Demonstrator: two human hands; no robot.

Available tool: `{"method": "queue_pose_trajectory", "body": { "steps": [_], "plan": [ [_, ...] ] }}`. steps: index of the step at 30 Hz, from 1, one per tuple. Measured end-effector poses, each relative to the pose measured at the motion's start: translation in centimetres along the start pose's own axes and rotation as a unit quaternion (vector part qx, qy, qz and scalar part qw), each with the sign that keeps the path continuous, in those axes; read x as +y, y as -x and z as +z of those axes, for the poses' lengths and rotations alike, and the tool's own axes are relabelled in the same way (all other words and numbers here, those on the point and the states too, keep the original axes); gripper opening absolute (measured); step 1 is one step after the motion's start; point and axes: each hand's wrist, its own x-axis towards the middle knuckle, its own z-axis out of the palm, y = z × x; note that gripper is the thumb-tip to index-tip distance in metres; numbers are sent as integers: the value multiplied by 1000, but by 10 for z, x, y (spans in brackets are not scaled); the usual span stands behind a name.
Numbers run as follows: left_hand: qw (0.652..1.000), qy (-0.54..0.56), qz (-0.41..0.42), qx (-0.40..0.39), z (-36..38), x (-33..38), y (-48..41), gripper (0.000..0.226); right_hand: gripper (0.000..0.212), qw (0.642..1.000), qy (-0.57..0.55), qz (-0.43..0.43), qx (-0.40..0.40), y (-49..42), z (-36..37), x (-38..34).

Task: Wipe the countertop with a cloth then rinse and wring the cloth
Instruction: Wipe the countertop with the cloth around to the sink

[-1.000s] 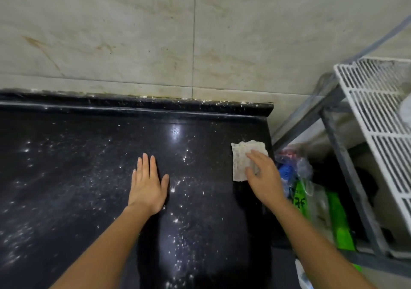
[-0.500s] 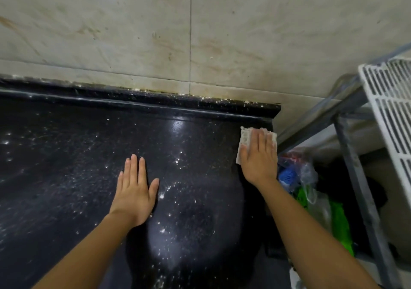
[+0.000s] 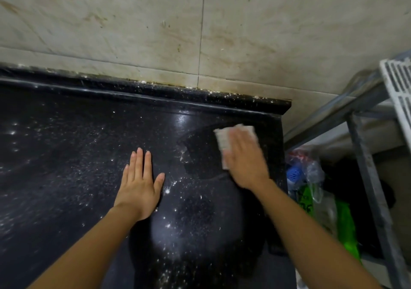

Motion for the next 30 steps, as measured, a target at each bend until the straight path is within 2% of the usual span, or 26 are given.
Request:
{"method": "queue_pose_trajectory", "body": {
  "steps": [4,7,9,11,14,17,19,21,22,24,27,30],
  "plan": [
    [1000,8,-2,-8,-1,2,-1,65,67,981,-25,194,8,0,-2,50],
    [1000,11,-4,-12,-1,2,-1,65,63,945,-78,317,4,-23,-1,20],
    [1000,14,-6,-10,0,1,-2,65,64,932,-103,348,5,-42,1,-11],
    [1000,15,-7,-6,1,1,-3,66,65,937,-115,330,1,-63,3,-46],
    [1000,12,-9,-3,3,0,-4,66,65,967,-102,233,-14,-85,8,-106],
    [1000,11,-13,1,3,0,-5,66,62,991,-109,50,-55,-96,8,-153],
    [1000,10,-14,-1,2,-1,-6,67,60,989,-80,-95,-73,-97,6,-152],
    [1000,15,-14,-9,1,-2,-6,66,59,979,-39,-184,-75,-96,3,-129],
    [1000,15,-13,-12,1,-2,-6,66,59,977,-23,-200,-63,-94,3,-112],
    [1000,12,-12,-15,1,-2,-6,66,56,984,-6,-177,-31,-84,1,-76],
    [1000,8,-12,-13,1,-2,-5,66,61,995,13,-88,-38,-59,-3,-11],
    [1000,3,-16,1,4,-2,-5,65,69,1000,9,1,3,-26,-5,45]
  ]
}}
